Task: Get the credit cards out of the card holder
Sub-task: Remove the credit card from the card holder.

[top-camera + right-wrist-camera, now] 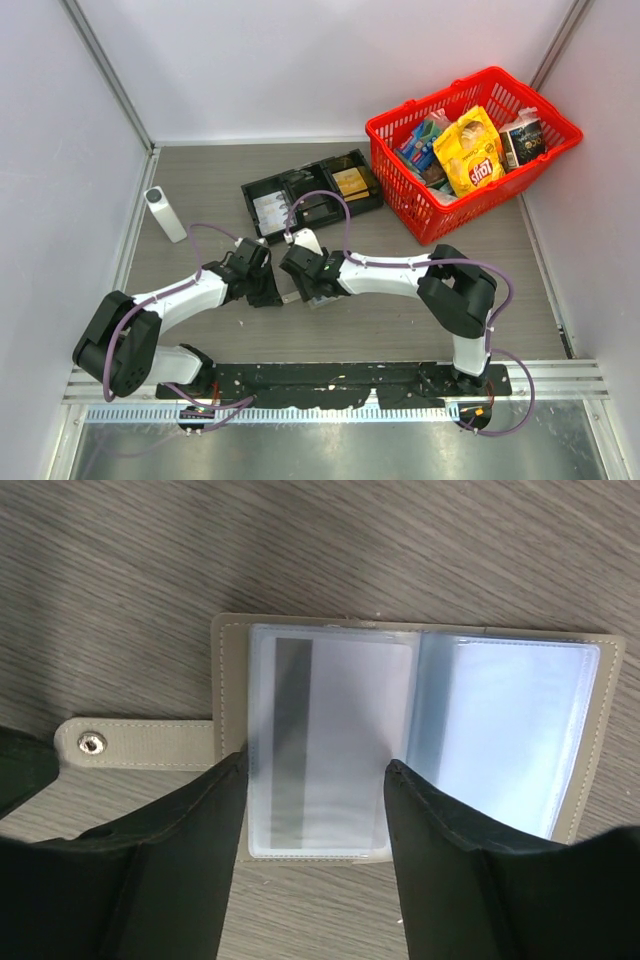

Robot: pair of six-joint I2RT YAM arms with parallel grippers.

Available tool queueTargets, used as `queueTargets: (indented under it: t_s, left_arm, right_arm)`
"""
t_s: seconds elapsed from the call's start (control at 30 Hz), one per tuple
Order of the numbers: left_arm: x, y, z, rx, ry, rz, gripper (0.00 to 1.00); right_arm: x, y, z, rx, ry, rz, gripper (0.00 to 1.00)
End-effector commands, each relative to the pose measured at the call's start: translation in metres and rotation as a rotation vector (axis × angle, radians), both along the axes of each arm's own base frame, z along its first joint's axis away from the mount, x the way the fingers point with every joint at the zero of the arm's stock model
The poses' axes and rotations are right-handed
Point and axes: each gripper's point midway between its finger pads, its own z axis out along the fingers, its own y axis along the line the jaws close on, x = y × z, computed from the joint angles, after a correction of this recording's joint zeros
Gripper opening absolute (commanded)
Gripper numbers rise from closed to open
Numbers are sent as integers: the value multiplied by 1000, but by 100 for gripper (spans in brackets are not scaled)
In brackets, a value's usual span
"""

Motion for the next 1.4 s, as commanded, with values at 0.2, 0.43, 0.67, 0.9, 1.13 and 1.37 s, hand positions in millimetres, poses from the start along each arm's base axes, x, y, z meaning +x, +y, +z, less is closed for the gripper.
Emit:
queueTargets:
  t_s: [0.2, 0.43, 0.67, 0.9, 1.13, 1.37]
  left_arm:
    - [-24, 21, -23, 95, 83, -4, 10]
    - [-22, 16, -16, 65, 70, -3, 11]
    - [3, -26, 22, -171, -18, 22, 39]
    - [24, -60, 40, -325, -30, 17, 42]
    - [31, -74, 36, -391, -7, 32, 42]
    - [36, -80, 60, -463, -57, 43, 43]
  right_arm:
    - [19, -18, 30, -59, -100, -59, 41]
    - [26, -27, 44, -97, -145, -85, 32]
    - [27, -27, 45, -84, -141, -81, 33]
    - [27, -27, 54, 9, -134, -92, 38]
    - [26, -32, 52, 79, -105, -111, 41]
    - [23, -33, 44, 86, -87, -110, 43]
